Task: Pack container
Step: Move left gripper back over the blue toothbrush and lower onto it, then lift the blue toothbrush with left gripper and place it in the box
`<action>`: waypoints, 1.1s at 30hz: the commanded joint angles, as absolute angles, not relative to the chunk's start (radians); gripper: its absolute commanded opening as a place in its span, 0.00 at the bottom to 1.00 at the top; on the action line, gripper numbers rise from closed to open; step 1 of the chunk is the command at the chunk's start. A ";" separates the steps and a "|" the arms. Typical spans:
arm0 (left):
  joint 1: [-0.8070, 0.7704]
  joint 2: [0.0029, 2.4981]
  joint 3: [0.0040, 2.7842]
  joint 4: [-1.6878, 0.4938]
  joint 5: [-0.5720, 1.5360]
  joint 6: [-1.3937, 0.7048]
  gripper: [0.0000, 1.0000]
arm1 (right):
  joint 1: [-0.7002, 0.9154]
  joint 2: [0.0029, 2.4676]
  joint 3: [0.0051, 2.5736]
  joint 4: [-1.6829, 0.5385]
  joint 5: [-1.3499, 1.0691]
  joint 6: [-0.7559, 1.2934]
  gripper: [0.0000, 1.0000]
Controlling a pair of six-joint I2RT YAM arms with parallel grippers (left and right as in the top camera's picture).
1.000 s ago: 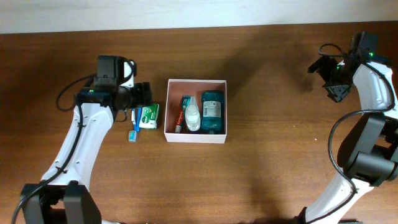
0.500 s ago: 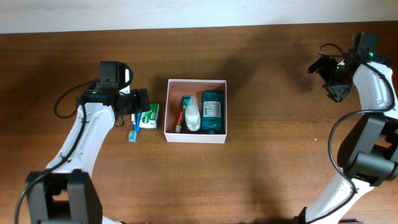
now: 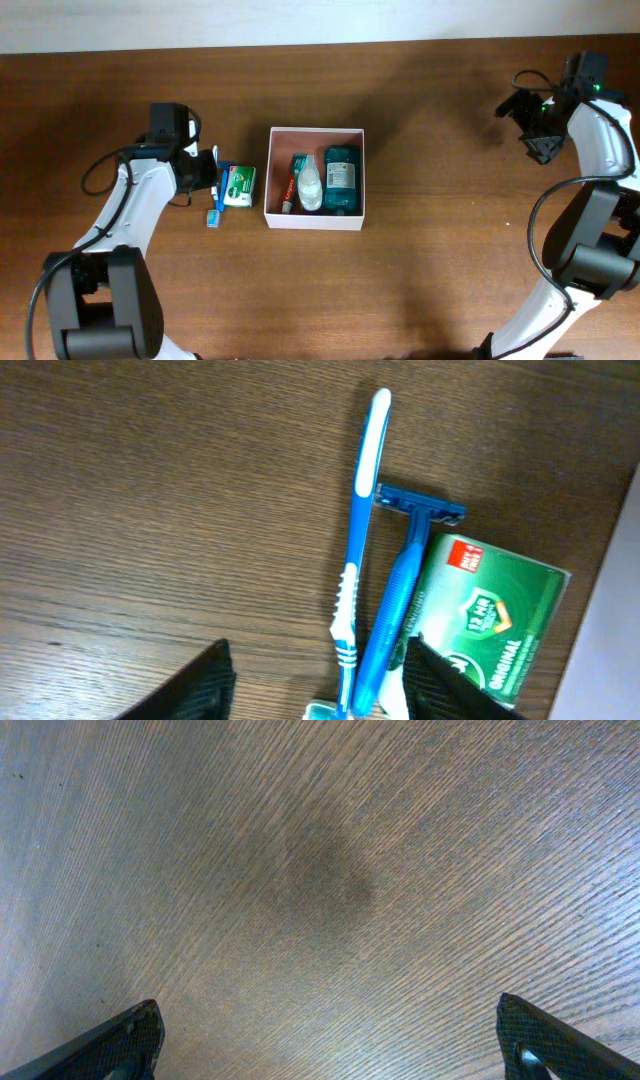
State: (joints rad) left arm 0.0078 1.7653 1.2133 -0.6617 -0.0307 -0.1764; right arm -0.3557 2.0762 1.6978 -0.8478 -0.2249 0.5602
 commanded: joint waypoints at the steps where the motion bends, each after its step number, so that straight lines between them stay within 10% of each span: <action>1: 0.009 1.792 1.208 -0.659 -0.004 -0.171 0.46 | -0.361 2.075 1.701 -0.848 -0.212 0.554 0.99; 27: 0.009 1.975 1.208 -0.611 -0.004 -0.171 0.43 | -0.361 2.075 1.701 -0.848 -0.212 0.554 0.99; 33: 0.009 1.975 1.208 -0.610 -0.004 -0.171 0.20 | -0.361 2.075 1.701 -0.848 -0.212 0.554 0.99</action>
